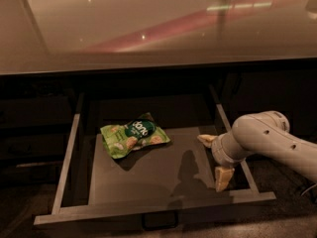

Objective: Open top drawer

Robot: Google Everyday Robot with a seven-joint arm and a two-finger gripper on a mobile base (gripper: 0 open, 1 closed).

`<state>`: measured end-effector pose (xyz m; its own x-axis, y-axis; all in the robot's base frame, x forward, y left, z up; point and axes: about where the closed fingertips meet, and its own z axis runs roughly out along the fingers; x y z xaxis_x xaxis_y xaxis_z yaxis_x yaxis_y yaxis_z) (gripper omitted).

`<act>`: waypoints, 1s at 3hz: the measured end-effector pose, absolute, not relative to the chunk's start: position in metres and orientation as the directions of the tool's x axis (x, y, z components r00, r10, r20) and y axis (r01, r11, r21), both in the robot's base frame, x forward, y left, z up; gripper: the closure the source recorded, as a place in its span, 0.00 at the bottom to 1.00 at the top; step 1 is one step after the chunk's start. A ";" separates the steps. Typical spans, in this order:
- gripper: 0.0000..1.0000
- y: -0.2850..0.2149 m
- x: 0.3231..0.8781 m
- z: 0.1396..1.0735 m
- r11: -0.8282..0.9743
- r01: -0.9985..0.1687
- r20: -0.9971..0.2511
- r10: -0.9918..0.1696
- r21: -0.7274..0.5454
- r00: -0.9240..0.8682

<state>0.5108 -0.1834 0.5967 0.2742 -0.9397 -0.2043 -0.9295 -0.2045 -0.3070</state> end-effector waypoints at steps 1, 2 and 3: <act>0.00 -0.183 0.511 0.597 -0.204 -0.930 -0.204 -0.940 -0.307 0.274; 0.00 -0.179 0.530 0.605 -0.206 -0.932 -0.257 -0.923 -0.297 0.286; 0.00 -0.146 0.569 0.664 -0.253 -0.902 -0.315 -0.875 -0.350 0.368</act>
Offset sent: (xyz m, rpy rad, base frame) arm 0.0661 0.0103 0.0317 0.1721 0.0723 0.0567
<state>0.5693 -0.1455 0.6640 0.3682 -0.8747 -0.3153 -0.9018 -0.2534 -0.3501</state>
